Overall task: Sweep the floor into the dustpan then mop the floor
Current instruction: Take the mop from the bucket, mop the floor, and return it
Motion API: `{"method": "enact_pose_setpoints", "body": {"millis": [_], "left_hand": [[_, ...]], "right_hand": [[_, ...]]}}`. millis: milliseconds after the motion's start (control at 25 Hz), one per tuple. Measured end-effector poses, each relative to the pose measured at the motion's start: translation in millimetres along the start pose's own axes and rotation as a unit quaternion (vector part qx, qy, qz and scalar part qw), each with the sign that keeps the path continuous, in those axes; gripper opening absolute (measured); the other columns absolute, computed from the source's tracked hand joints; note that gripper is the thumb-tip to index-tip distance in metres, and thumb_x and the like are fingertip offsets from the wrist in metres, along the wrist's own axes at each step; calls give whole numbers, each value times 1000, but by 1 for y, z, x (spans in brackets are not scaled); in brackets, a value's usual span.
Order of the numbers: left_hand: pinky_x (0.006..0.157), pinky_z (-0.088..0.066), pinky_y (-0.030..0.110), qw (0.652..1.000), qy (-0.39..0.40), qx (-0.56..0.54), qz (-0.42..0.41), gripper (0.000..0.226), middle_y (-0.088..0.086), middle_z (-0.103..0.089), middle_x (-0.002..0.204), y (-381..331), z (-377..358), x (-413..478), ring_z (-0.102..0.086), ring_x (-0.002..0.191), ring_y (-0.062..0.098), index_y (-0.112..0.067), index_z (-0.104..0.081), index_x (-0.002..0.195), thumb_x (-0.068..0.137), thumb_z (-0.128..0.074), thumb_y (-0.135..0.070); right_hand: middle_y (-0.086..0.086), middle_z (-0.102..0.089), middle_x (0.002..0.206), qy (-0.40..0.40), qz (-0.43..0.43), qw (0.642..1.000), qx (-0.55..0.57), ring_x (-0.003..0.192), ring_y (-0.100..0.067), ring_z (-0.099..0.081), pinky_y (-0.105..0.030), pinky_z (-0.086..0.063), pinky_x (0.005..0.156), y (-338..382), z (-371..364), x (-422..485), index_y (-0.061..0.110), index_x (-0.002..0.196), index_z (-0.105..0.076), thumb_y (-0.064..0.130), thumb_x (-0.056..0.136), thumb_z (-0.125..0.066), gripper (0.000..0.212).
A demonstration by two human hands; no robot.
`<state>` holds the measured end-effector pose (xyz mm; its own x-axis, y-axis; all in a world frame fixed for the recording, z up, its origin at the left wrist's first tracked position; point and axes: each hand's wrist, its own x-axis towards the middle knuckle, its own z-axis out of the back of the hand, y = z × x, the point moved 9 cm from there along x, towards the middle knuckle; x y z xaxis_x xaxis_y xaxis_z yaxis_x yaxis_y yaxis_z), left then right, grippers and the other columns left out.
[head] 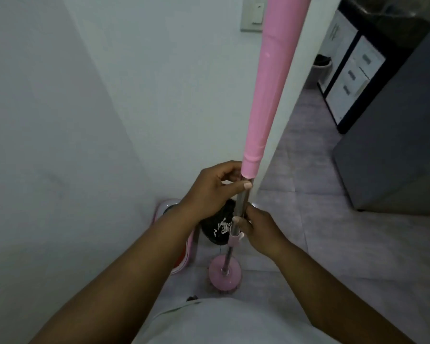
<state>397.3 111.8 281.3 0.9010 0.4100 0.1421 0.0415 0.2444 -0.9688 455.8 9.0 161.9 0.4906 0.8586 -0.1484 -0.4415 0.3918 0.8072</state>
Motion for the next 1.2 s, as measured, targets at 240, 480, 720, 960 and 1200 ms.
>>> {"method": "enact_pose_setpoints", "body": {"millis": [240,480,720,960,1200], "left_hand": [[84,-55,37,996,-92,-18,5,25,-8,-65,88,2,120,-9,-60,86,12,-20,-66,111,88,-68,-9],[88,-54,49,984,-174,25,-4,25,1,-65,95,-3,210,-20,-62,95,29,-25,-64,114,91,-65,-15],[89,-53,51,967,-249,51,8,25,0,-66,97,13,261,2,-63,96,28,-22,-64,116,91,-64,-16],[91,-54,46,948,-303,71,60,23,-4,-68,100,45,299,47,-64,97,19,-26,-63,114,92,-62,-20],[90,-55,42,928,-347,71,113,23,-8,-69,99,93,333,83,-65,95,13,-27,-64,114,92,-63,-21]], "right_hand": [[-2,-67,98,32,61,997,-30,89,-18,-64,-39,-54,82,79,-57,74,20,109,-56,35,97,-52,20],[-3,-69,99,70,118,991,4,90,-12,-65,-30,-55,79,144,-101,132,17,107,-58,32,96,-54,20],[0,-68,93,79,150,986,0,80,-8,-64,-6,-45,64,166,-118,203,18,108,-57,27,95,-57,16],[1,-64,90,132,152,980,6,76,4,-57,-4,-41,57,167,-128,284,23,103,-53,29,96,-56,9],[6,-62,82,180,119,976,4,71,-1,-57,-5,-38,50,152,-149,348,22,98,-52,30,97,-54,8]]}}
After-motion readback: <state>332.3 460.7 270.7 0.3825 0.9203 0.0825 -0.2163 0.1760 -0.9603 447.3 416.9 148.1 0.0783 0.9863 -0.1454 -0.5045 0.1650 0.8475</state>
